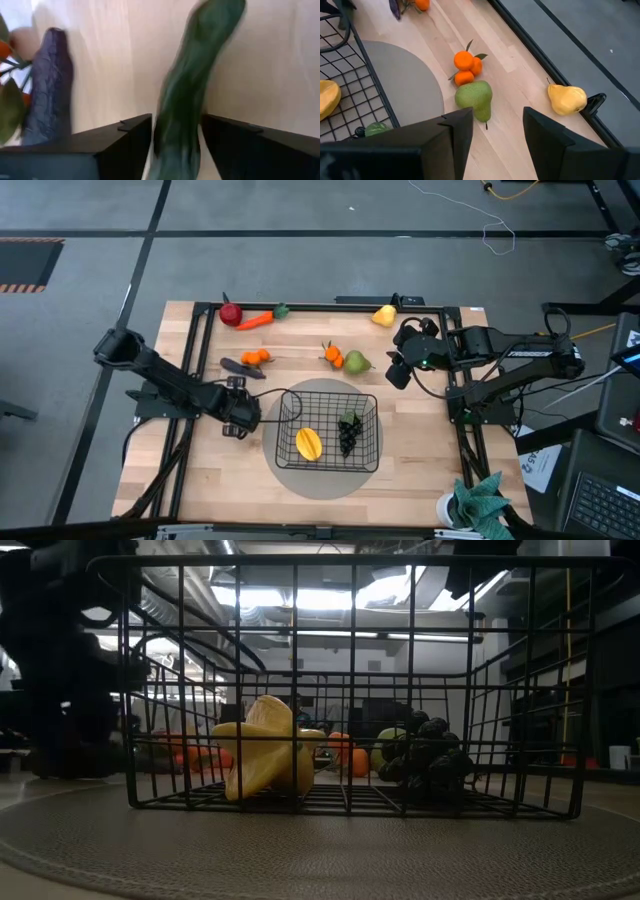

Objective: Build produce basket
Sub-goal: Put the chili pepper into the wire basket, then put the eggplant into the wire basket

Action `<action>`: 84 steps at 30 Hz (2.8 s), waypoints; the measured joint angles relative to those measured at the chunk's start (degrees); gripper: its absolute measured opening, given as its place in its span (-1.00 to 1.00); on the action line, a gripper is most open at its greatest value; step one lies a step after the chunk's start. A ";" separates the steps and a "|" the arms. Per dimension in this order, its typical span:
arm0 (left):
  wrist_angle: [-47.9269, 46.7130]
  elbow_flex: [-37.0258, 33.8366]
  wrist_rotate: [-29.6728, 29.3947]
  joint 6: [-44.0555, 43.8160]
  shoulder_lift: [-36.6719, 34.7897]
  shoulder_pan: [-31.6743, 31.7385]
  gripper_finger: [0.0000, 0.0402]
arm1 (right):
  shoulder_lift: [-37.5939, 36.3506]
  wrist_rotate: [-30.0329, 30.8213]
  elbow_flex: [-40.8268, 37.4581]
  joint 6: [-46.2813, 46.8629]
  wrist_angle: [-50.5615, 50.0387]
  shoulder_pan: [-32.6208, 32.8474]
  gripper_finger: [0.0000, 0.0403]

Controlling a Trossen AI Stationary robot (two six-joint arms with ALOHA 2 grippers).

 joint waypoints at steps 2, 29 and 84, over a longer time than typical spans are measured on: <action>0.46 0.16 0.04 0.00 0.73 -0.04 -0.19 | 0.00 -0.09 0.00 0.00 0.00 0.04 -0.20; -17.92 16.27 2.46 -2.16 0.11 0.03 -0.81 | 0.00 -4.70 0.00 -0.26 -0.49 0.02 -0.20; 18.77 38.48 7.68 6.99 3.72 7.64 -0.22 | 0.00 -7.40 -0.02 -1.77 -4.79 0.04 -0.20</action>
